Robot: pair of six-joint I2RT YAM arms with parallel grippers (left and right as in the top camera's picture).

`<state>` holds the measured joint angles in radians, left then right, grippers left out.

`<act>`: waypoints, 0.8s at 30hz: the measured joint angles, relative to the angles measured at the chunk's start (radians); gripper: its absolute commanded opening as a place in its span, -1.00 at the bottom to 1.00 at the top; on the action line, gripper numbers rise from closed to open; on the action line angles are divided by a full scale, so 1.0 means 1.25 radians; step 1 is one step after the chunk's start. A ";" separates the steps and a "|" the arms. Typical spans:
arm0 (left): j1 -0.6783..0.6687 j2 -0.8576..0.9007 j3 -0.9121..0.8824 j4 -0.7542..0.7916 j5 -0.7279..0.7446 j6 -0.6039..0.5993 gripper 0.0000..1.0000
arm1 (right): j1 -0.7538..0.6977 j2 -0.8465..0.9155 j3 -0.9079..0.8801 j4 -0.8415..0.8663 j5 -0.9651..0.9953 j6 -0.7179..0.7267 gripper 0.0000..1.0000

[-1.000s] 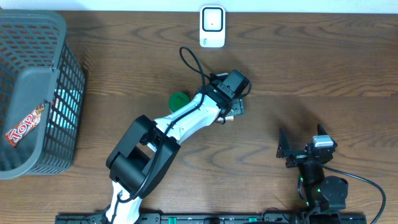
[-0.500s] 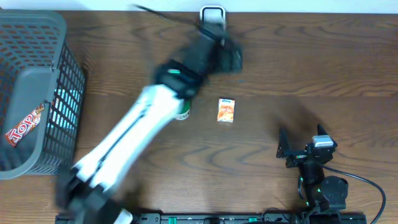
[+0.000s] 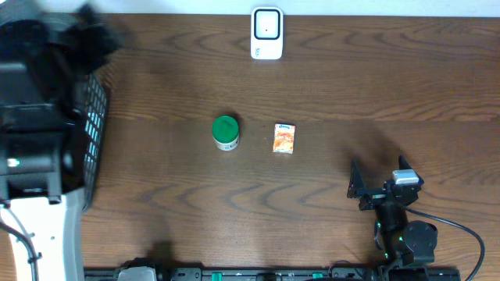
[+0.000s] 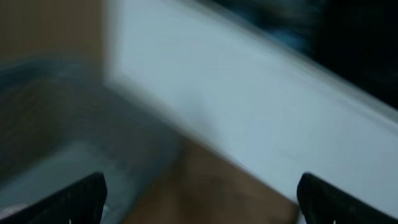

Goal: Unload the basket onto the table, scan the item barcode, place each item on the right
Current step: 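Move the left gripper back into the basket over the wet-wipe pack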

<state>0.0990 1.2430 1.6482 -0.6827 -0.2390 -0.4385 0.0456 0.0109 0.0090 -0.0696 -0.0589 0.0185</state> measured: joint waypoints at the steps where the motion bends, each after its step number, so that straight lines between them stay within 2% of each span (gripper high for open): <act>1: 0.041 0.003 -0.002 -0.054 -0.020 -0.062 0.96 | 0.000 0.000 0.000 0.000 0.000 0.000 0.99; 5: 0.182 0.036 -0.005 -0.216 -0.066 -0.283 0.96 | 0.000 0.000 0.000 0.000 0.000 0.000 0.99; 10: 0.259 0.096 -0.005 -0.273 -0.084 -0.400 0.96 | 0.000 0.000 0.000 0.000 0.000 0.000 0.98; 14: 0.280 0.145 -0.006 -0.304 -0.082 -0.419 0.95 | 0.000 0.000 0.000 0.000 0.000 0.000 0.99; 24: 0.345 0.284 -0.088 -0.261 0.026 -0.332 0.96 | 0.000 0.000 0.000 0.000 0.000 0.000 0.99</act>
<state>0.5304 1.5978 1.5387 -1.0088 -0.2070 -0.8539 0.0456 0.0109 0.0090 -0.0696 -0.0589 0.0185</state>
